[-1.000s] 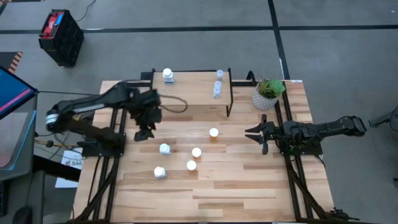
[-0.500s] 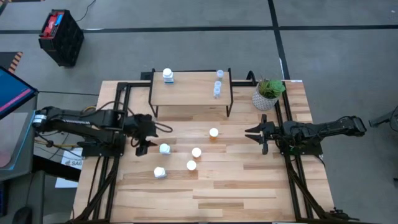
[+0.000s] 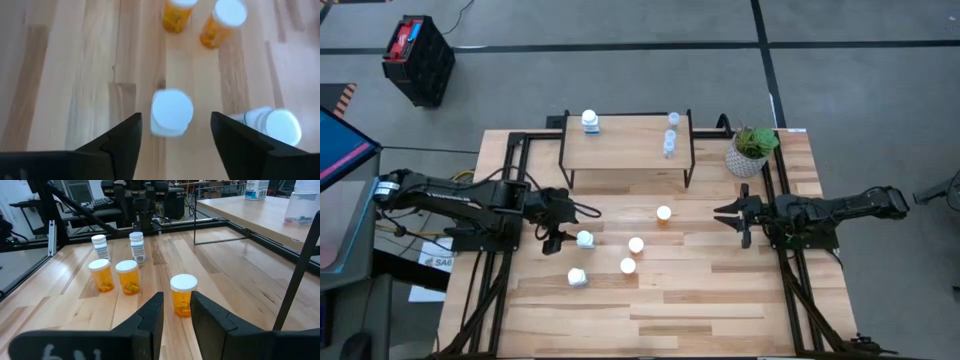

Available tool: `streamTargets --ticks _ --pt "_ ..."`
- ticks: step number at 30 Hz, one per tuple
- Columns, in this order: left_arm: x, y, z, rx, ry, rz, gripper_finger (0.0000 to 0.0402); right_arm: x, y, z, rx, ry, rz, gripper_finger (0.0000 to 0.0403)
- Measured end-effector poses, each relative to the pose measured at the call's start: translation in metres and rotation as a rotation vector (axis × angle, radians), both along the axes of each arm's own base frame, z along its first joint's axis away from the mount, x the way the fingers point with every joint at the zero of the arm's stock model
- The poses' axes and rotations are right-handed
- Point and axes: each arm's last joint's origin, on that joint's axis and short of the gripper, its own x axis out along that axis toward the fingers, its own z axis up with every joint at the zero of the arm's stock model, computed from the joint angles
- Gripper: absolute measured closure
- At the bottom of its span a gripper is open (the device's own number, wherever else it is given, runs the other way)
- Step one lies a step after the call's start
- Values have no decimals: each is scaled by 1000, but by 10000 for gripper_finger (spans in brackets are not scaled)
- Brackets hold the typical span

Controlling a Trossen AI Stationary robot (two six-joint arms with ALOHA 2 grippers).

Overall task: Pick and place medicine bottles onto shelf by color
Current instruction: Put the top white pill bottle aligned with the other white pill bottle on the shelf

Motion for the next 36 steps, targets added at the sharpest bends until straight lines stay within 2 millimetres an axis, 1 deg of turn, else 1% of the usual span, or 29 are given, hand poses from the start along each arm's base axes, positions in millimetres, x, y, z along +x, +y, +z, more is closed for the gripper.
streamTargets --ticks 5,9,17,22,26,36 --pt "3 -2 -3 9 8 -5 137 0 0 0 0 0 0 283" --pt "5 -6 -9 56 21 -24 119 0 0 0 0 1 0 283" --pt "12 -13 -18 98 68 -40 118 0 0 0 0 2 0 283" --pt "22 -14 -27 107 91 0 118 0 0 0 0 2 0 283" --pt "30 -15 -34 110 106 -7 118 0 0 0 0 2 0 283" --pt "44 -17 -63 131 237 -39 118 0 0 0 0 1 0 283"
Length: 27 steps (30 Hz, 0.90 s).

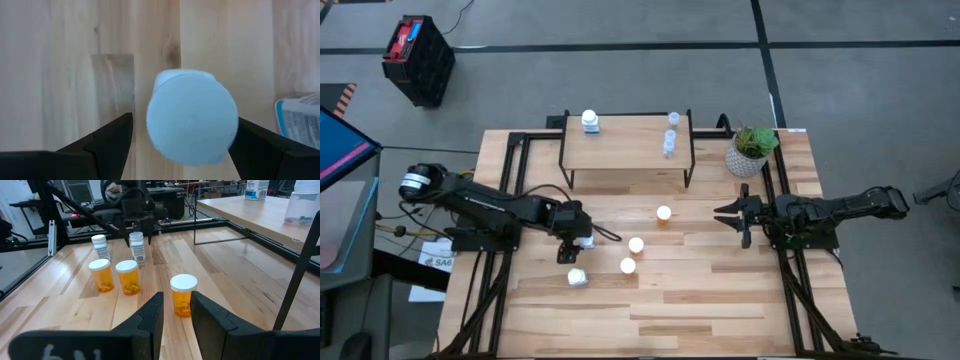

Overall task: Pick and place medicine bottles onto shelf by color
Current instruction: Put the top white pill bottle aligned with the other white pill bottle on the shelf

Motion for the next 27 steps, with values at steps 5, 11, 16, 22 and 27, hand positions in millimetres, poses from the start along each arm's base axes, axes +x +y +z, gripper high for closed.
streamTargets --ticks 5,11,16,22,27 --pt "9 -2 -6 -27 -27 -51 118 0 0 0 0 0 0 283" --pt "10 -2 -5 -26 -38 -67 118 0 0 0 0 0 0 283" --pt "10 -2 -5 -3 -42 -54 118 0 0 0 0 0 0 283" --pt "9 -1 -5 11 -40 -51 119 0 0 0 0 -1 0 283" --pt "10 -1 -5 10 -42 -47 155 0 0 0 0 -1 0 283"
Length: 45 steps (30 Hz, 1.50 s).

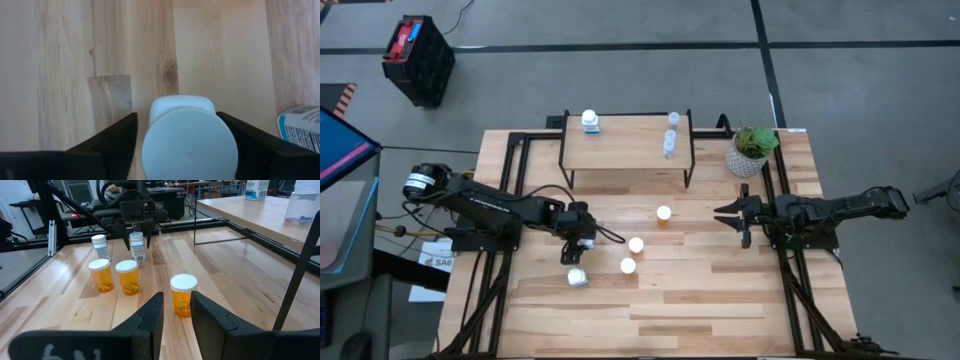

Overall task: Pick and place medicine bottles onto shelf by color
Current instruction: Put the top white pill bottle aligned with the other white pill bottle on the shelf

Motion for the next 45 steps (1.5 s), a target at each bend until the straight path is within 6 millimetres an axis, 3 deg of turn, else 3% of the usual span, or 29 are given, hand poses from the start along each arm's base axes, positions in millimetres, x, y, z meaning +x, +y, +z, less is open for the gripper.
streamTargets --ticks 8,12,16,23,28,37,45 --pt "8 -1 15 13 -23 -39 270 0 0 0 0 0 0 283" --pt "15 -2 41 31 -1 -105 270 0 0 0 0 0 0 283" --pt "21 4 81 98 16 -188 270 0 0 0 0 0 0 283" --pt "30 53 162 316 -96 -130 250 0 0 0 0 0 0 283" --pt "20 99 194 362 -145 -53 267 0 0 0 0 0 0 283" --pt "-7 162 191 265 -115 48 250 0 0 0 0 0 0 283" --pt "9 197 160 202 -41 57 253 0 0 0 0 0 0 283"
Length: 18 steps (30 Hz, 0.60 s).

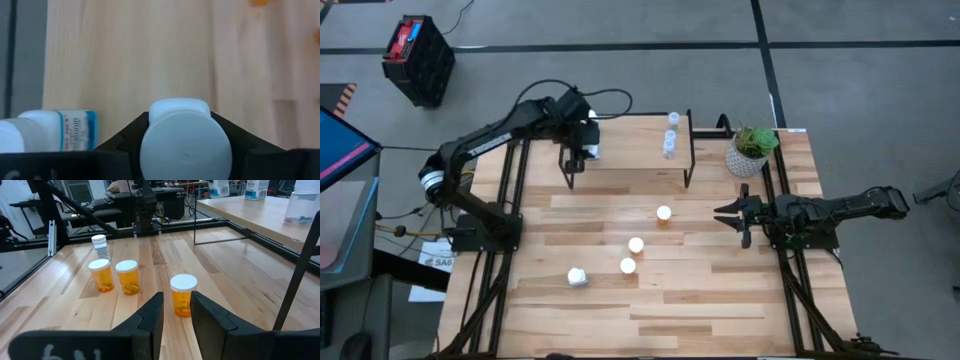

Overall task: Pick and place medicine bottles onto shelf by color
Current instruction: Put the top white pill bottle aligned with the other white pill bottle on the shelf

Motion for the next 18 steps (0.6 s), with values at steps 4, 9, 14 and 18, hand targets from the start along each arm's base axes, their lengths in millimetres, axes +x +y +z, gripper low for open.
streamTargets --ticks 4,9,14,18 --pt "10 10 -10 45 42 10 239 0 0 0 0 0 0 283" --pt "13 13 -4 53 48 -5 237 0 0 0 0 0 0 283" --pt "11 11 17 71 23 -4 236 0 0 0 0 0 0 283" --pt "10 10 22 70 26 -4 236 0 0 0 0 0 0 283"
